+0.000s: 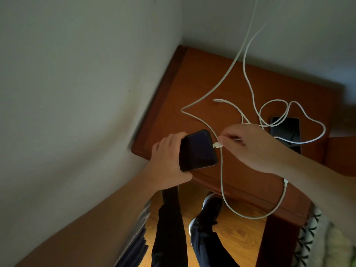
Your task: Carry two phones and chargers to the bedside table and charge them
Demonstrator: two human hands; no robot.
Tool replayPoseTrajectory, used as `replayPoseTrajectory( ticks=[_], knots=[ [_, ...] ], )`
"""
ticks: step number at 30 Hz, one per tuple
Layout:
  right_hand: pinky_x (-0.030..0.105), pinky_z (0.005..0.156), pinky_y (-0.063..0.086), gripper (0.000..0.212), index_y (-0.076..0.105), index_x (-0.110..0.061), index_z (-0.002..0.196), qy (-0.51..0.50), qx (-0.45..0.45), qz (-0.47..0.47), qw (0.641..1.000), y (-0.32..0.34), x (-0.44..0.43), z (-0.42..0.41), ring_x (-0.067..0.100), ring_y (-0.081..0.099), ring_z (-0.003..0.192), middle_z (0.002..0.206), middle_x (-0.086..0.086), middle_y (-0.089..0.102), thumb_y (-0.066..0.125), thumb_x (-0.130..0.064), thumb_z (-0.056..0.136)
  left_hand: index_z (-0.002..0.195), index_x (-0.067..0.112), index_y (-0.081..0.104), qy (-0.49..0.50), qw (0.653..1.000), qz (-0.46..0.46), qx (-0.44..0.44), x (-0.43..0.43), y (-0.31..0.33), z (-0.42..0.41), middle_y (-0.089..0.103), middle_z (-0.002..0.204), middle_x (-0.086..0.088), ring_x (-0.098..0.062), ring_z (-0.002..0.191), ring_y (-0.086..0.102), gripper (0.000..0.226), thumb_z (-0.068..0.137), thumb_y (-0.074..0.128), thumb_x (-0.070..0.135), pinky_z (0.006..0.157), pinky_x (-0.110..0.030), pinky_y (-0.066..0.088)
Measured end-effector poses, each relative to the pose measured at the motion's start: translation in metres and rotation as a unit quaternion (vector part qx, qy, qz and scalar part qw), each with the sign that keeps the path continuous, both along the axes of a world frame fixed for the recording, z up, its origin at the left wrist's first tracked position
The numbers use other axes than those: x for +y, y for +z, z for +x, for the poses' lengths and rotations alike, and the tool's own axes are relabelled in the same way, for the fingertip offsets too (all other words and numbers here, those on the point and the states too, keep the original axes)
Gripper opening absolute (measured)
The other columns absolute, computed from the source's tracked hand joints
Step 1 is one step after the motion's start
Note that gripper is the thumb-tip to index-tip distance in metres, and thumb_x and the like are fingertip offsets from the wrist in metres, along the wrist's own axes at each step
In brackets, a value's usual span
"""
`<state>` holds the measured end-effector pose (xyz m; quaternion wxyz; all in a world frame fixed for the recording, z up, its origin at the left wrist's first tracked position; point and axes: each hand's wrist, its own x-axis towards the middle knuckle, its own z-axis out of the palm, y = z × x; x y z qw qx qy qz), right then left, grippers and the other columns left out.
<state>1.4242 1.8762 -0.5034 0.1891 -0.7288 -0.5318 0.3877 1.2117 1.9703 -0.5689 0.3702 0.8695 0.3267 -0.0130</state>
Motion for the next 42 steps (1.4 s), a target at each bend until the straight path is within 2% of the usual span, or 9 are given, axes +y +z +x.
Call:
replayPoseTrajectory(
  ticks=[5,10,15,20,25,29,33,38,42],
  knots=[
    [0.022,0.069,0.050,0.019,0.067,-0.024,0.096,0.012,-0.037,0.002,0.999,-0.006,0.000,-0.002,0.003,0.060,0.076,0.082,-0.009,0.063,0.051,-0.033,0.094,0.133,0.024,0.028,-0.014,0.999,0.037,0.018,-0.002,-0.005,-0.002,0.044,0.121,0.003,-0.014,0.111,0.040,0.092,0.056,0.075,0.038,0.097,-0.037,0.025],
    [0.018,0.062,0.039,0.015,0.065,-0.026,0.089,0.007,-0.038,-0.007,0.999,-0.016,-0.002,-0.005,0.001,0.055,0.067,0.071,-0.014,0.057,0.052,-0.031,0.095,0.133,0.025,0.028,-0.028,0.997,0.061,0.044,0.000,-0.009,-0.002,0.043,0.125,0.000,-0.018,0.114,0.042,0.091,0.057,0.076,0.039,0.100,-0.042,0.029],
    [0.040,0.086,0.051,0.038,0.064,-0.014,0.119,-0.036,-0.158,0.058,0.985,-0.015,-0.008,0.002,0.020,0.062,0.096,0.110,0.005,0.065,0.051,-0.038,0.092,0.136,0.025,0.028,-0.078,0.984,0.121,0.109,0.011,-0.023,0.000,0.043,0.128,-0.003,-0.024,0.117,0.045,0.093,0.058,0.076,0.043,0.103,-0.049,0.029],
    [0.048,0.081,0.051,0.032,0.064,-0.012,0.118,-0.015,-0.202,0.116,0.972,-0.015,-0.024,0.011,0.025,0.061,0.093,0.108,0.008,0.065,0.063,-0.023,0.087,0.142,0.025,0.024,-0.143,0.956,0.153,0.205,0.030,-0.040,0.008,0.038,0.137,-0.006,-0.028,0.124,0.037,0.095,0.063,0.075,0.039,0.108,-0.052,0.020],
    [0.041,0.080,0.050,0.031,0.064,-0.013,0.115,-0.007,-0.186,0.091,0.978,-0.022,-0.045,0.015,0.018,0.060,0.089,0.105,0.006,0.065,0.064,-0.021,0.085,0.145,0.024,0.022,-0.219,0.926,0.202,0.231,0.048,-0.042,0.020,0.035,0.141,-0.007,-0.030,0.128,0.034,0.094,0.067,0.073,0.034,0.110,-0.053,0.020],
    [0.029,0.070,0.044,0.029,0.065,-0.012,0.113,-0.014,-0.169,0.086,0.982,-0.031,-0.054,0.012,-0.009,0.035,0.065,0.103,0.006,0.064,0.067,-0.017,0.085,0.149,0.021,0.015,-0.268,0.901,0.248,0.235,0.052,-0.039,0.035,0.031,0.145,-0.008,-0.030,0.132,0.030,0.095,0.074,0.072,0.026,0.112,-0.052,0.015],
    [0.026,0.070,0.044,0.030,0.064,-0.014,0.116,-0.060,-0.156,0.065,0.984,-0.041,-0.050,0.006,-0.003,0.038,0.061,0.107,0.003,0.063,0.064,-0.021,0.087,0.151,0.018,0.007,-0.273,0.889,0.270,0.249,0.048,-0.038,0.048,0.022,0.153,-0.008,-0.030,0.139,0.020,0.092,0.082,0.067,0.015,0.112,-0.050,0.019],
    [0.029,0.077,0.049,0.034,0.061,-0.018,0.122,-0.092,-0.154,0.056,0.982,-0.046,-0.052,0.000,0.004,0.047,0.075,0.113,0.001,0.061,0.061,-0.026,0.089,0.152,0.019,-0.003,-0.225,0.907,0.246,0.257,0.037,-0.033,0.039,0.011,0.160,-0.005,-0.027,0.146,0.004,0.095,0.084,0.063,0.019,0.116,-0.051,0.004],
    [0.036,0.089,0.050,0.043,0.052,-0.020,0.133,-0.091,-0.165,0.005,0.982,-0.027,-0.066,0.001,0.013,0.057,0.097,0.126,0.001,0.056,0.058,-0.030,0.091,0.152,0.022,0.000,-0.158,0.937,0.198,0.239,0.017,0.003,0.029,0.012,0.161,-0.004,-0.024,0.146,0.006,0.089,0.085,0.056,0.035,0.117,-0.047,0.008]
  ],
)
